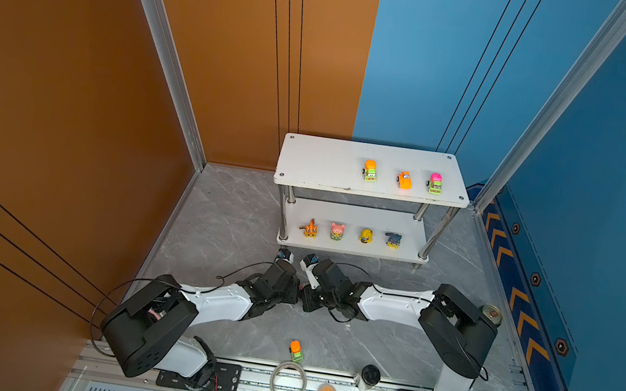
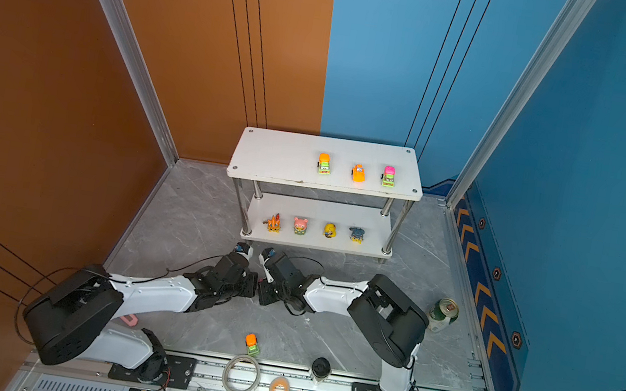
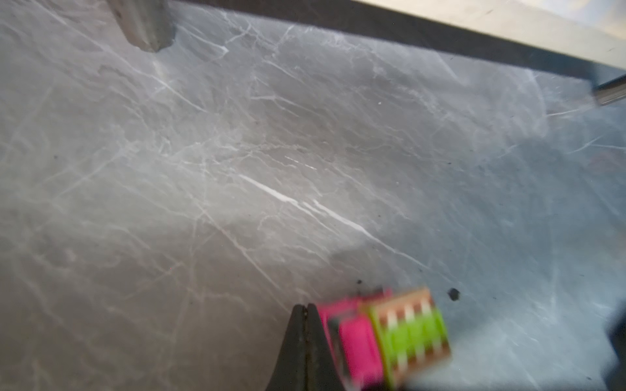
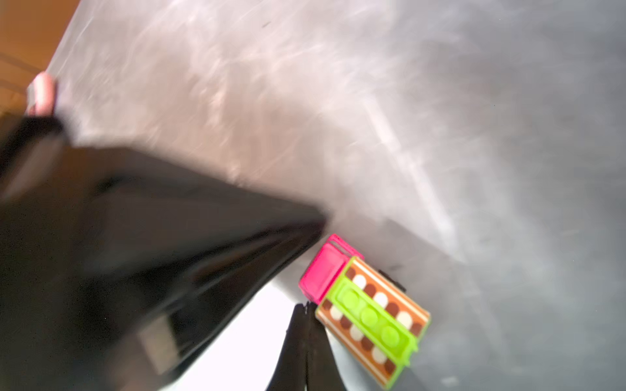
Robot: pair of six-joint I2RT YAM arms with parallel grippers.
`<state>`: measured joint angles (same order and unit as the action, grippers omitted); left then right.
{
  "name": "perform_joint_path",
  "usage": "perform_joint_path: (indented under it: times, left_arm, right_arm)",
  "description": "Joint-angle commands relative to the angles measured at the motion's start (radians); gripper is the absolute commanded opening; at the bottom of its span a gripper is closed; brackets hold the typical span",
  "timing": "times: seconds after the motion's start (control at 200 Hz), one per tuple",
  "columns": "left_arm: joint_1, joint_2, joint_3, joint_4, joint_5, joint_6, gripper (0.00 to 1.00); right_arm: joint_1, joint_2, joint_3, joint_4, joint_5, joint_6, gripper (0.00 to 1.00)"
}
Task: Place and organize the plastic toys onto the shelf
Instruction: 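Close the left gripper on the pink car while the right gripper steadies it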
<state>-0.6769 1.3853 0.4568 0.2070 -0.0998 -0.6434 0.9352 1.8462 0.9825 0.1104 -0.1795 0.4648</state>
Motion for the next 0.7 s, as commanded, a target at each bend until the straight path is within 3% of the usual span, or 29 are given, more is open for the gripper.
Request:
perform_joint_path:
  times: [0.0,0.35,0.636,0.696]
  left_arm:
    - [-0.022,-0.032,-0.018,-0.018,-0.007,-0.020,0.00]
    - [-0.031,-0.082,0.043,-0.098,-0.054,0.035,0.00]
    - [-0.013,0.049,0.155,-0.061,-0.015,0.073,0.00]
    - [-0.026,0.064,0.162,-0.061,-0.020,0.075,0.07]
  right_arm:
    - [-0.029,-0.023,0.008,-0.039,0.015,-0.013,0.00]
    - [-0.097,-0.178,-0.096,-0.085,0.024,-0.035,0.00]
    - [-0.087,-0.146,-0.109,-0.071,0.012,-0.008,0.00]
    - [-0.089,-0.133,-0.111,-0.062,0.012,0.000,0.00]
